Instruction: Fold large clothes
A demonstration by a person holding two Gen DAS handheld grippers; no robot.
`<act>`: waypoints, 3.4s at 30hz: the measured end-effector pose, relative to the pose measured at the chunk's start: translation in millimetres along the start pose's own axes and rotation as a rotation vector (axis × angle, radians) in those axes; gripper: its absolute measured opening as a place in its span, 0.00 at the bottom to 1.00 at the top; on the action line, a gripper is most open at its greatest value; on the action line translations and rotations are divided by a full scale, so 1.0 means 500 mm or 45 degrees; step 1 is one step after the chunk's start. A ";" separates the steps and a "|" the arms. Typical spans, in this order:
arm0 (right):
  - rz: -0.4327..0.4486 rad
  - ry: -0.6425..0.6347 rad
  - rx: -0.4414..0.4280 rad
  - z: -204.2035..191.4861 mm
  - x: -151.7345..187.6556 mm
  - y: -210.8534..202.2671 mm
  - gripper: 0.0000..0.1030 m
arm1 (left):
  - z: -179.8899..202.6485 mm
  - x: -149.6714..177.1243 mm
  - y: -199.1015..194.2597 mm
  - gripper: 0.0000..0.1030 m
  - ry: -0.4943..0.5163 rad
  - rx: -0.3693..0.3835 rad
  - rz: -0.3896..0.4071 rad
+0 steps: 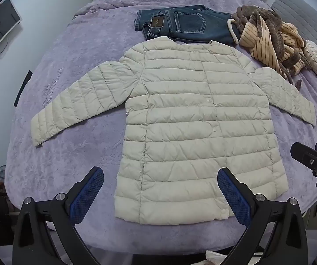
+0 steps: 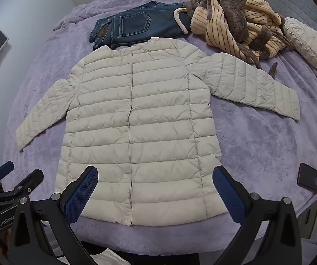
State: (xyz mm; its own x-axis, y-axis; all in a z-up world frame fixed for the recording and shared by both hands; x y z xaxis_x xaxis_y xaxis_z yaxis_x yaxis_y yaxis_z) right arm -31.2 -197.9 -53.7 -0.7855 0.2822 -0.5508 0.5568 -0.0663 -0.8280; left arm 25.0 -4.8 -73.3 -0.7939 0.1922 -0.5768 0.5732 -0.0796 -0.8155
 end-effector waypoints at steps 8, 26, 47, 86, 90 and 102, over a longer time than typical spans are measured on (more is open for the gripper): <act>-0.018 -0.014 0.004 -0.001 0.009 0.003 1.00 | -0.001 0.004 -0.017 1.00 -0.019 -0.016 -0.017; -0.027 -0.008 -0.016 -0.010 0.008 0.002 1.00 | -0.005 -0.001 -0.034 1.00 -0.034 -0.035 0.005; -0.034 -0.009 -0.013 -0.007 0.010 0.006 1.00 | -0.011 -0.002 -0.029 1.00 -0.054 -0.040 -0.010; -0.045 -0.006 -0.011 -0.011 0.013 0.010 1.00 | -0.019 0.001 -0.021 1.00 -0.056 -0.037 -0.017; -0.046 -0.005 -0.010 -0.011 0.014 0.009 1.00 | -0.018 0.001 -0.021 1.00 -0.055 -0.037 -0.017; -0.048 -0.006 -0.010 -0.011 0.015 0.011 1.00 | -0.021 0.004 -0.020 1.00 -0.055 -0.037 -0.019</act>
State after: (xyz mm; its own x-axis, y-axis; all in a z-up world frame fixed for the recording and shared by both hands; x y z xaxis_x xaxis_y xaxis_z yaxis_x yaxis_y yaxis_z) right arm -32.7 -190.6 -61.7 -0.8073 0.2796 -0.5197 0.5289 -0.0478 -0.8473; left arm 19.9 6.4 -65.7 -0.8100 0.1508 -0.5668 0.5665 -0.0488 -0.8226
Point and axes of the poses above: each gripper's, at about its wrist camera, not at the fingertips, and y roughly the way its jaws point, z to its right, x to its underside, the point moved 8 cm from there along y, roughly the way its jaws point, and after that the axes turned 15 degrees about z, right-handed, at the moved point
